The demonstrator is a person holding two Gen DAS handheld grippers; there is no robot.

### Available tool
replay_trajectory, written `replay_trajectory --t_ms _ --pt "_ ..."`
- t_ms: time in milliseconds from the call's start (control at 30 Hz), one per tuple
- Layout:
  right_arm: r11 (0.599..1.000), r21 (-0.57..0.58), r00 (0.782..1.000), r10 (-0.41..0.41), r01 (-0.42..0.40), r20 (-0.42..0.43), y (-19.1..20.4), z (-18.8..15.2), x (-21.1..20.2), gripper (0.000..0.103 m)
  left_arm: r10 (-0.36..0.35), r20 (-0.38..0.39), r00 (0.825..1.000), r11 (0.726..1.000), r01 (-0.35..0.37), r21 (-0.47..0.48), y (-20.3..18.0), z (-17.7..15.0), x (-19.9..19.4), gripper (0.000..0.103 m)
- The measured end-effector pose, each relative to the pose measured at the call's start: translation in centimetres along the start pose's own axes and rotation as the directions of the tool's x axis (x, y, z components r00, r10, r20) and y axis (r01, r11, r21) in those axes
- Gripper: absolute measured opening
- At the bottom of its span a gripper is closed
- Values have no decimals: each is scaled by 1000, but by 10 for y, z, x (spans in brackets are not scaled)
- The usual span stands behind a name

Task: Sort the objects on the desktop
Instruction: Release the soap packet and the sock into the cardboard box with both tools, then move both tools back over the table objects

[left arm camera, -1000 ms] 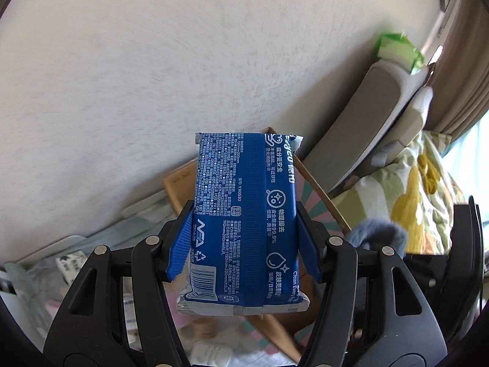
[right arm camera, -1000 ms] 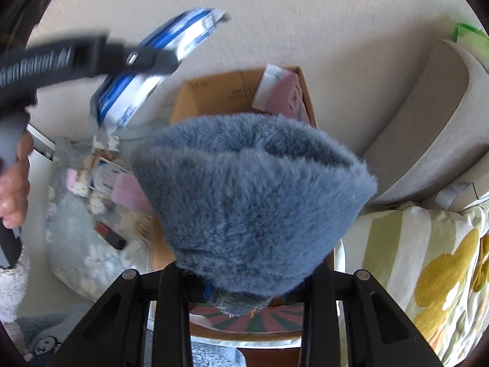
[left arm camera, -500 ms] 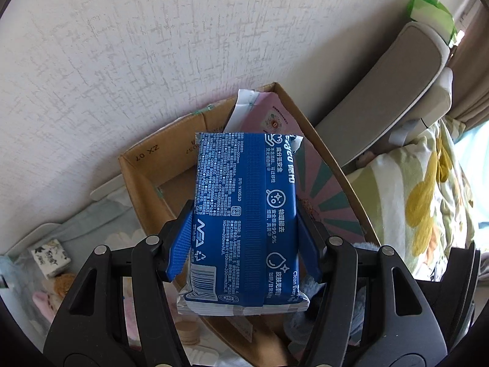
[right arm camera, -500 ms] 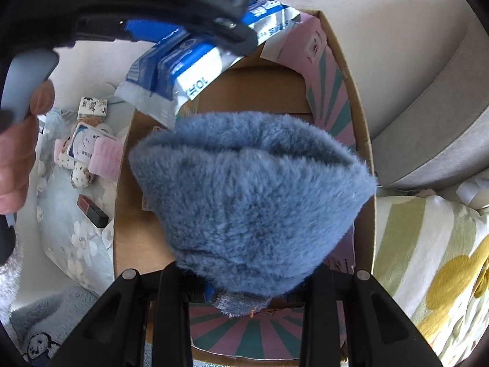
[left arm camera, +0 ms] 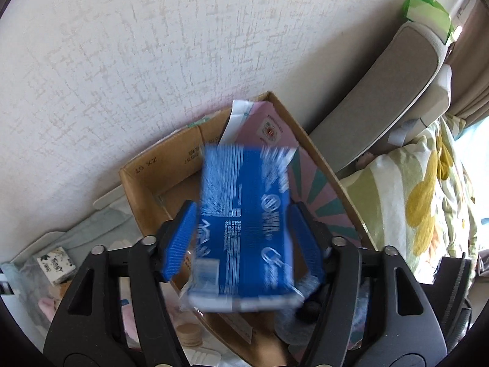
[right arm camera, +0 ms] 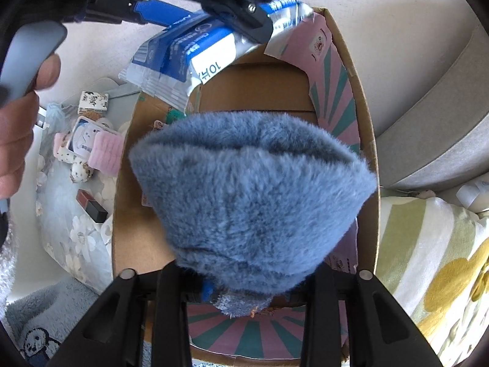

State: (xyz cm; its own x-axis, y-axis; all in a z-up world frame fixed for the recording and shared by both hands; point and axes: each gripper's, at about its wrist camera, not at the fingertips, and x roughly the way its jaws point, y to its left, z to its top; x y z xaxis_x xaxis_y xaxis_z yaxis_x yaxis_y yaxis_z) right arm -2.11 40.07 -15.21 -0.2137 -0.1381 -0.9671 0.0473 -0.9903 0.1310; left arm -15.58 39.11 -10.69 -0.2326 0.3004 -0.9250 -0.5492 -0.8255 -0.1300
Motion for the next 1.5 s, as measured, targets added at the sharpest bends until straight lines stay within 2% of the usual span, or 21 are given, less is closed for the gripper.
replay_trajectory --t_ms 33,67,100,167,300,467,733,967,1133,1300,1500 --pt "1000 2 1000 -11 11 -5 -1 1 1 42 8 3 1000 1000 -8 0 0 2 -2 89" --pt "1000 5 1000 -19 19 -9 -1 2 1 53 24 11 1000 1000 -24 0 -2 3 -3 103" --pt "1000 7 1000 -25 25 -9 -2 2 2 66 36 35 999 999 -36 4 -3 5 -8 103" --pt "1000 15 1000 -19 19 14 -4 2 -1 83 32 58 998 999 -33 21 -4 6 -15 103" --pt "999 31 999 -17 15 45 -7 3 -9 84 63 73 995 997 -66 39 -3 5 -25 103" --pt "999 41 998 -33 31 52 -3 5 -10 84 48 86 995 998 -51 35 10 -2 -44 103" --pt "998 57 998 -30 26 59 4 -1 -20 84 43 148 988 998 -48 33 29 -14 -90 103" --pt "996 90 997 -28 22 68 13 -5 -30 84 16 179 984 998 -26 58 32 -18 -116 103" --pt "994 99 995 -45 37 84 22 -6 -39 84 -15 189 982 998 3 65 40 -30 -130 103" --pt "993 99 993 -72 63 94 34 -5 -51 84 12 204 979 997 -27 68 57 -41 -148 103" --pt "988 123 990 -105 93 99 53 -6 -62 84 11 232 973 998 -26 63 83 -55 -175 103"
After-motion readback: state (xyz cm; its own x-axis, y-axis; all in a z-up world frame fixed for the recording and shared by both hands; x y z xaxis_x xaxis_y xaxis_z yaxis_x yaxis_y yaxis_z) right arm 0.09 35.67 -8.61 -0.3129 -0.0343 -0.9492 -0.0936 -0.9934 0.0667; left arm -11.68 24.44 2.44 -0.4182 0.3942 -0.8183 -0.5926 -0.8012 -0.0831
